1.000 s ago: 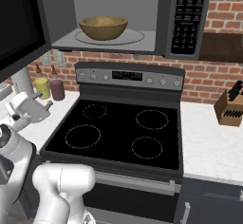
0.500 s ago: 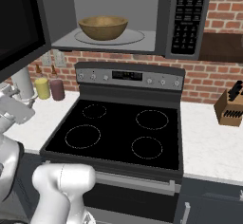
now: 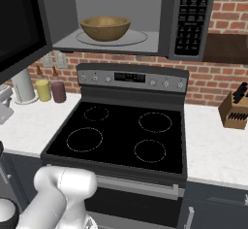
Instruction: Open the microwave, place the bowl with waffle inside the microwave, then close the microwave door and turn it on.
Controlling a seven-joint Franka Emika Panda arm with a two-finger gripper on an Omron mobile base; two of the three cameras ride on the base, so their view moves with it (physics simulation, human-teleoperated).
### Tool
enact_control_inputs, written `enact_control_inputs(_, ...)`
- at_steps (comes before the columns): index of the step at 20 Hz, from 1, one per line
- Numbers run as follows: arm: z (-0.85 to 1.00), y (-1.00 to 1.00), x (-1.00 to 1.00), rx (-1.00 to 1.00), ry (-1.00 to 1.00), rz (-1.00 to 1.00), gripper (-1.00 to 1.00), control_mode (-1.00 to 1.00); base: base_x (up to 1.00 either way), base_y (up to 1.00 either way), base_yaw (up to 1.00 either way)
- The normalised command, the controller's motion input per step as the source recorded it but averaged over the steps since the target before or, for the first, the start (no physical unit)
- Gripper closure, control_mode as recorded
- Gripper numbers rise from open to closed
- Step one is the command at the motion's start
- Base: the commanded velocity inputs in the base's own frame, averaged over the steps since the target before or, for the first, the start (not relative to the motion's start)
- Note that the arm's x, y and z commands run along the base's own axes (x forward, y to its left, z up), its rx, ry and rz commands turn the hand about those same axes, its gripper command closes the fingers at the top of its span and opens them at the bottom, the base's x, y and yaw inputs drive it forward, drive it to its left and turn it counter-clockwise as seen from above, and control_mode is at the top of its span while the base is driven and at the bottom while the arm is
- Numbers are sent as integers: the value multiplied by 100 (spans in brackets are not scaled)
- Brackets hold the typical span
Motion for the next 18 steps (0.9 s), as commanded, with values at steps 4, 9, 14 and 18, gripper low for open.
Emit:
enact_control_inputs(4, 82, 24, -6, 0, 6, -4, -100, -100, 0, 0, 0)
enact_control_inputs(9, 63, -13, -22, 1, 9, -6, -100, -100, 0, 0, 0)
enact_control_inputs(14, 18, -60, -25, 8, 1, 0, -100, -100, 0, 0, 0)
enact_control_inputs(18, 13, -73, -25, 15, 0, 0, -100, -100, 0, 0, 0)
